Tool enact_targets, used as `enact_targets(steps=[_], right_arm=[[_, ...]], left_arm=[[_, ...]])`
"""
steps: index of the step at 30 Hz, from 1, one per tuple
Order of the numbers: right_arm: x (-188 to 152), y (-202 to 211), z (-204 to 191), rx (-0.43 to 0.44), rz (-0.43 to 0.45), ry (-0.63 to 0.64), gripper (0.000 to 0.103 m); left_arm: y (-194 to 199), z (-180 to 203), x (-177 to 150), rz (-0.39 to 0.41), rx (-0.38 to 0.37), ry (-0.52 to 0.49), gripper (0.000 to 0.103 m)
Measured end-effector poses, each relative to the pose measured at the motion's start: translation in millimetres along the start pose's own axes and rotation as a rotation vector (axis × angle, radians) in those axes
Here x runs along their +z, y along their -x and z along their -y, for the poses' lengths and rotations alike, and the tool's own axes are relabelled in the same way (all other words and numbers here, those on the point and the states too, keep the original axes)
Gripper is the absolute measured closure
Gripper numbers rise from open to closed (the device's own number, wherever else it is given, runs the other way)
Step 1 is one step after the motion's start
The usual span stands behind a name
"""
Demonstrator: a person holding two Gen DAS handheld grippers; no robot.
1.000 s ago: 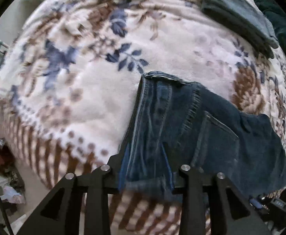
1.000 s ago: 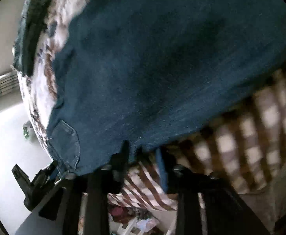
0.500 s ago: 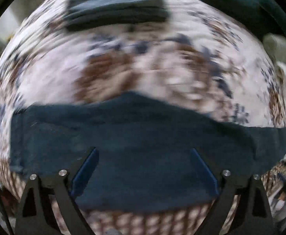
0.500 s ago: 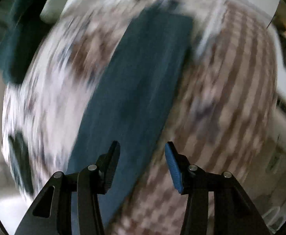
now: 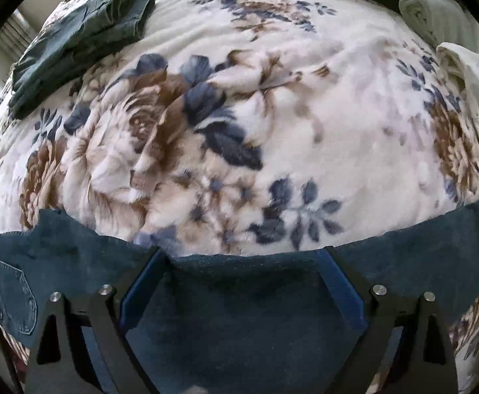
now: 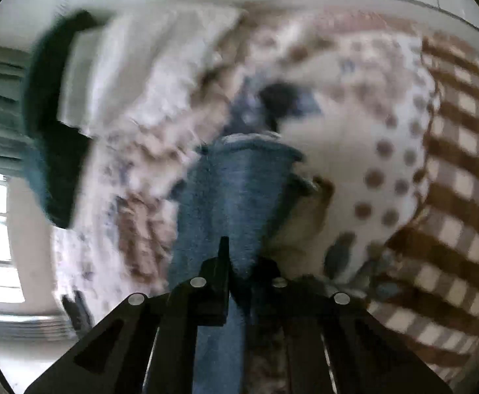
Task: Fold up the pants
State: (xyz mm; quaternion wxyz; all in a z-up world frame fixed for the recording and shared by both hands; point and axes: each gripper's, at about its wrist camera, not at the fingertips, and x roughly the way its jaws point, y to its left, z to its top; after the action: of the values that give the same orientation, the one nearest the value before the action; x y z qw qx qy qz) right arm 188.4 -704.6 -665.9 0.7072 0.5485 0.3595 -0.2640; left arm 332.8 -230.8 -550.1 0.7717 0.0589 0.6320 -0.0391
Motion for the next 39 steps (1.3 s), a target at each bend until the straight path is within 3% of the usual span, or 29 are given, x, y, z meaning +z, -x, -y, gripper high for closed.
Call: enact_targets(steps=[2,3,6,9,11,13,16,19,24,27,28,31,33,34,35,39], right_arm=[[11.2,1.1,10.3,-0.005,0.011,-0.012,0.094],[17.8,-10.0,24.1,-0.059,-0.021,-0.043,0.094],[15.3,-28.4,36.0,-0.09,-0.105,-0.064,0.092],[17.5,-18.8,4.1,-0.154,-0.173,0.0,0.075],[1.4,-4.1,-28.5,-0.191,-0.185,0.085,0.051],[-28.4,13.5,-70.8,-0.245,-0.212,0.216,0.043],[-98.5,18.4,-142.2,-0.215,-0.304,0.402,0.037],[-187.5,3.4,-210.3,-0.116,-0.441,0.556,0.032],[-336.5,-84.2,-334.5,-0.006,-0.742,0.86,0.032],[-401.0,-129.4,-376.8,0.02,-0.905,0.96,0.032],[-428.9,-150.9,-387.7,0.004,-0.991,1.012,0.032],[-476.3,-199.0,-397.6,-0.12,-1.106,1.166,0.032],[-487.7,-205.9,-395.7,-0.159,-1.117,1.205,0.047],[-490.4,-205.2,-396.4,-0.143,-1.115,1.209,0.079],[-490.0,-199.2,-396.2,-0.127,-1.107,1.205,0.086],[-489.6,-170.7,-386.4,-0.07,-1.091,1.179,0.091]], left_arm=[[0.8,-3.7,1.8,-0.007,-0.021,0.026,0.008],[0.3,-5.4,2.0,-0.011,-0.022,0.033,0.008],[-0.3,-19.5,-2.7,-0.026,-0.013,0.069,0.008],[5.8,-40.7,-10.1,-0.035,-0.015,0.125,0.008],[17.8,-66.2,-13.9,-0.04,-0.01,0.166,0.008],[30.2,-98.8,-20.4,-0.043,0.009,0.21,0.008],[40.9,-151.6,-33.8,-0.07,0.067,0.265,0.008],[43.8,-206.6,-50.9,-0.104,0.126,0.311,0.008],[24.6,-282.0,-70.9,-0.175,0.148,0.41,0.008],[6.0,-311.0,-71.0,-0.206,0.143,0.45,0.008],[2.5,-318.6,-71.8,-0.217,0.131,0.468,0.008],[-5.2,-331.6,-71.0,-0.241,0.067,0.512,0.008],[-7.9,-336.4,-68.3,-0.251,0.029,0.535,0.008],[-8.9,-338.8,-64.9,-0.252,0.012,0.546,0.008],[-9.3,-339.9,-61.7,-0.25,0.004,0.549,0.008],[-13.7,-342.1,-46.8,-0.236,-0.03,0.552,0.008]])
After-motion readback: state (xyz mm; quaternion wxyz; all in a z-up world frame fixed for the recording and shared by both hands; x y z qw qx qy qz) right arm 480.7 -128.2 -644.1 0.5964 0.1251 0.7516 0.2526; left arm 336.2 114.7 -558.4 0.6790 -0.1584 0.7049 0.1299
